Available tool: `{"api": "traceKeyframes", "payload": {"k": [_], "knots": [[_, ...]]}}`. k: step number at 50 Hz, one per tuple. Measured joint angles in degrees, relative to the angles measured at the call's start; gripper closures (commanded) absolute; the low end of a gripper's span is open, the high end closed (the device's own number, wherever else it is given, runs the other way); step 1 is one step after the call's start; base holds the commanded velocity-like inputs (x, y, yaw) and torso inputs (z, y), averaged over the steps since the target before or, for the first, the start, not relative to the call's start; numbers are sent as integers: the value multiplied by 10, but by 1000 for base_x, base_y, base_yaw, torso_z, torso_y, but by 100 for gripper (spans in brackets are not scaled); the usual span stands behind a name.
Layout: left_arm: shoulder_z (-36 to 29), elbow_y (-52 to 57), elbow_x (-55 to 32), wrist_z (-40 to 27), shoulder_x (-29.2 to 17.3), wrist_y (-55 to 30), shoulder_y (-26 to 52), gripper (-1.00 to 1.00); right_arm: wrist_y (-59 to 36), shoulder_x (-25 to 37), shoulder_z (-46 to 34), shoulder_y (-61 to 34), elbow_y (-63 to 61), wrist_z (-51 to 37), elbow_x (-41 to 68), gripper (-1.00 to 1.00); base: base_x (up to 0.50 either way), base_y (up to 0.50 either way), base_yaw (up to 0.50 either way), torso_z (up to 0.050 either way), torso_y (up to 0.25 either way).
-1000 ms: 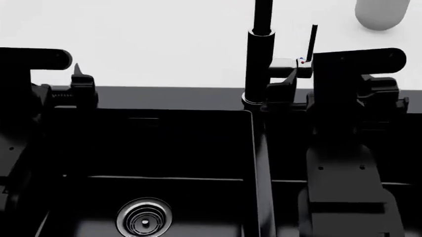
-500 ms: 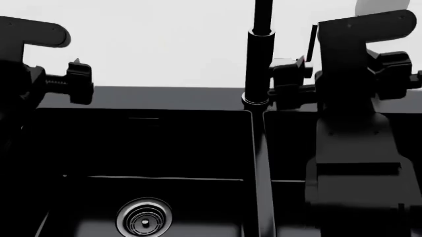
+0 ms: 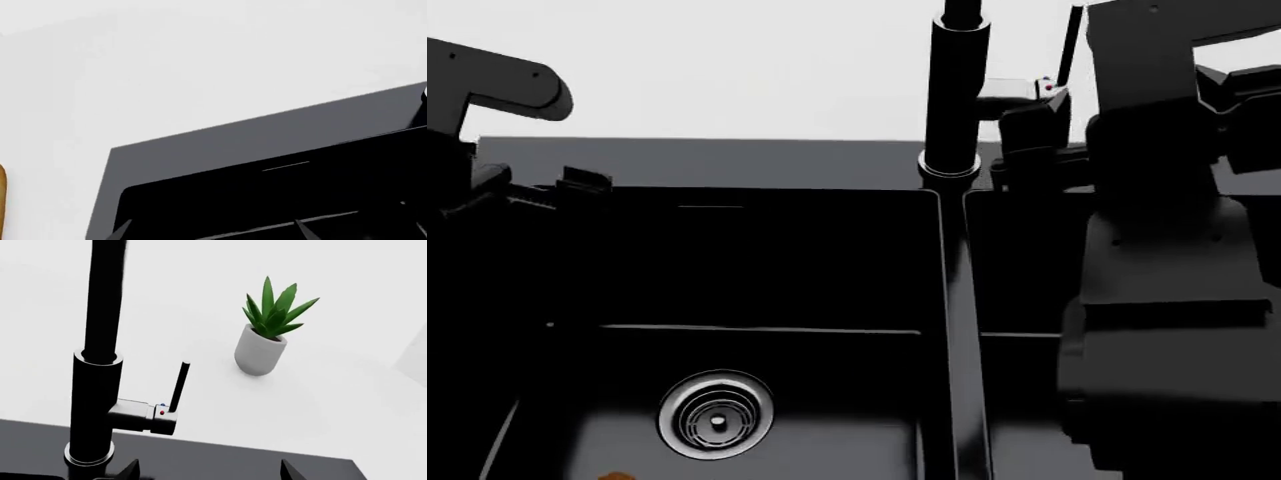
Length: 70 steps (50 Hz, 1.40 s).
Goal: Pick the kiwi from the sink and place it on the plate located on the counter
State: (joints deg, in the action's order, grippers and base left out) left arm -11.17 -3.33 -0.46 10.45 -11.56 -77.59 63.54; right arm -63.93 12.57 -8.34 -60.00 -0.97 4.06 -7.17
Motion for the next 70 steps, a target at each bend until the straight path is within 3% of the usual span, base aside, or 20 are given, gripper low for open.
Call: {"api": "traceKeyframes", "payload": {"k": [15, 26, 37, 43, 57, 70], "knots": [[-16, 48, -20, 29, -10, -97, 10, -100, -20, 13, -14, -11, -22, 5, -5, -100, 0, 0, 0, 0, -181], [-35, 61, -43, 31, -19, -124, 14, -100, -27, 20, -19, -14, -30, 5, -7, -100, -1, 0, 0, 0, 0], [-84, 9, -404, -223, -99, -124, 63, -100, -27, 24, -24, -17, -28, 4, -8, -100, 0, 0, 0, 0, 0], [-111, -15, -546, -319, -130, -124, 80, -100, -29, 25, -25, -17, -30, 4, -7, -100, 0, 0, 0, 0, 0], [-153, -39, -737, -446, -168, -124, 82, -100, -35, 27, -26, -18, -33, 4, -5, -100, 0, 0, 0, 0, 0], [-194, -36, -834, -500, -192, -124, 63, -100, -35, 28, -26, -17, -31, 4, -3, -100, 0, 0, 0, 0, 0]]}}
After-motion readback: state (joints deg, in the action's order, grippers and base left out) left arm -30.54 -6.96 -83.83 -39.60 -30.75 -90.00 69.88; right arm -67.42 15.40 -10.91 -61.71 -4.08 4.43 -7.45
